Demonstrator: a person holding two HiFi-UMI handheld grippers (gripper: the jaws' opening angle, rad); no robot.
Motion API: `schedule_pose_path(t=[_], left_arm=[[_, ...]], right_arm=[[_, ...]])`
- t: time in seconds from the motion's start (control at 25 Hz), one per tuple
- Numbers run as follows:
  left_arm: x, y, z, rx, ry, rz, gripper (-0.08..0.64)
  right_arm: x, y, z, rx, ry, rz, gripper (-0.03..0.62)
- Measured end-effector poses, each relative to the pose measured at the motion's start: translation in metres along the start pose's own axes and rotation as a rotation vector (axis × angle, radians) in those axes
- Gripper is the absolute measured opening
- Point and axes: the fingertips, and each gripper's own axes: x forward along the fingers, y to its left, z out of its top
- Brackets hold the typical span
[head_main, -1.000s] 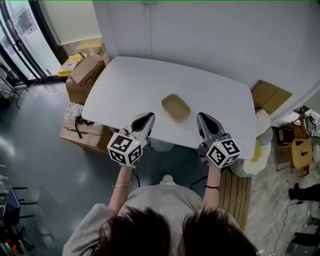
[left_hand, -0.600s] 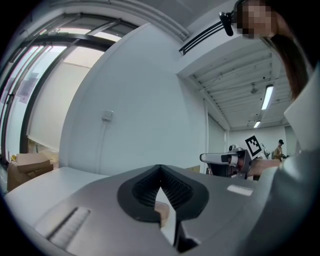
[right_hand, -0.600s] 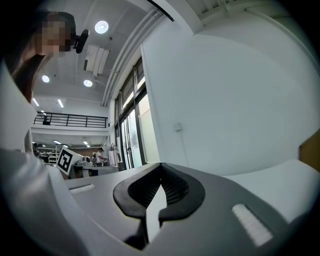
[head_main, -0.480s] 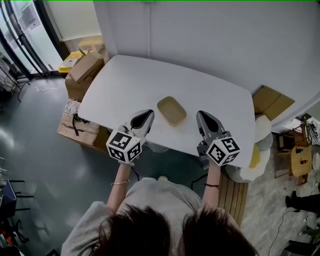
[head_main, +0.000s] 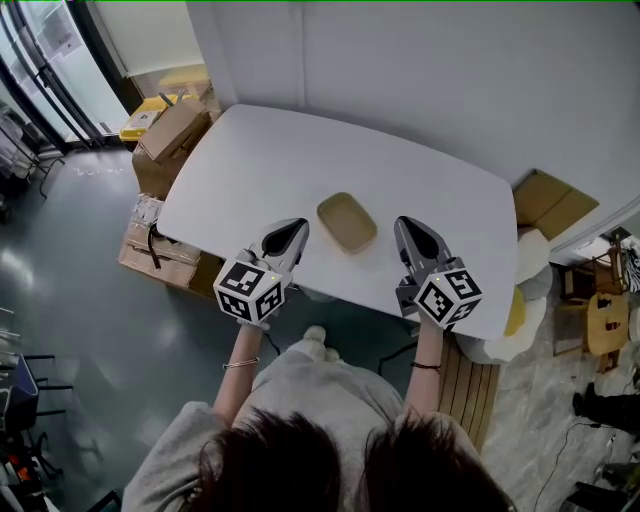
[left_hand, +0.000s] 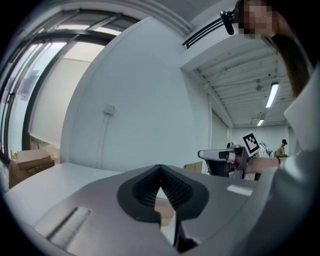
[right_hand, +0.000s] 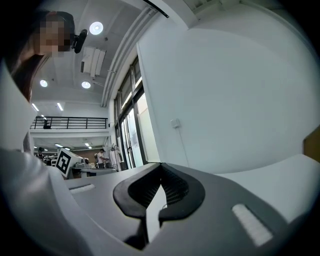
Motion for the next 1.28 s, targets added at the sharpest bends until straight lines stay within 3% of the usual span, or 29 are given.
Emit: schedule_pose_path(t=[0.52,1.28], left_arm=[[0.044,0.037,-0.023,-0.055,0.079,-0.046,-0.011],[0.092,0.065,-0.076,-0.131,0.213,-0.133,-0.011]], right_arm=[[0.048,-0.035,-0.014,0.024,0.050,-0.040,0.014],[0.100,-0.073,-0.063,0.005,0.228,-0.066,0.014]])
